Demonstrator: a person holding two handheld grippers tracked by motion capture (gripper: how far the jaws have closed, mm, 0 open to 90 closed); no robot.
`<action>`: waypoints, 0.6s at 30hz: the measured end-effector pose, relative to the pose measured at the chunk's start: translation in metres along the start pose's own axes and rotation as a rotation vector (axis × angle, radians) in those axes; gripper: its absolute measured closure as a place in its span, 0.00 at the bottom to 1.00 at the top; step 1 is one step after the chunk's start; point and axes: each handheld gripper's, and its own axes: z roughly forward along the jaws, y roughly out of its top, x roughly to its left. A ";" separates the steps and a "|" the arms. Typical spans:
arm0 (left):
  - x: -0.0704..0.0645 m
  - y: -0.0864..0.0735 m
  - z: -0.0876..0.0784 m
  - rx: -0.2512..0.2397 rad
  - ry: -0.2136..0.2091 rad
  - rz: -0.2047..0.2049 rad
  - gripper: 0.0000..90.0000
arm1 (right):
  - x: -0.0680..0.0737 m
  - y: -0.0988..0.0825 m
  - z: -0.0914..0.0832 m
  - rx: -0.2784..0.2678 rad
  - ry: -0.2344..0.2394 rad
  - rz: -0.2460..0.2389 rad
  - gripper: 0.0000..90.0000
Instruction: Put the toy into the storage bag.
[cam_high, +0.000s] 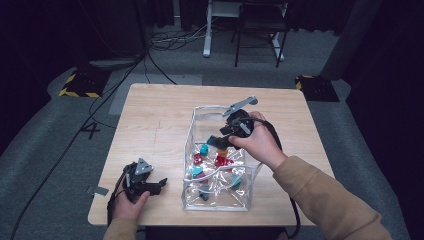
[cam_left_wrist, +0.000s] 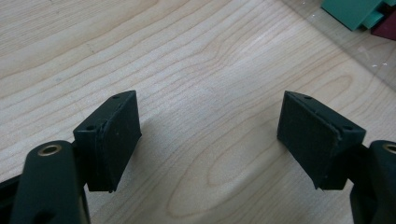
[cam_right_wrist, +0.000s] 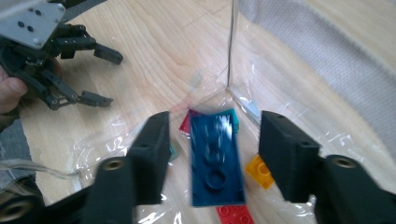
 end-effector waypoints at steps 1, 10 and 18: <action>0.000 0.000 0.000 0.000 -0.001 -0.002 0.24 | 0.000 -0.001 -0.001 -0.011 0.005 0.005 0.40; 0.000 0.000 0.000 0.000 -0.001 0.000 0.24 | -0.001 -0.007 -0.028 -0.195 -0.002 0.021 0.35; 0.000 0.000 0.000 0.001 -0.003 0.000 0.24 | -0.005 -0.007 -0.056 -0.289 -0.034 0.033 0.35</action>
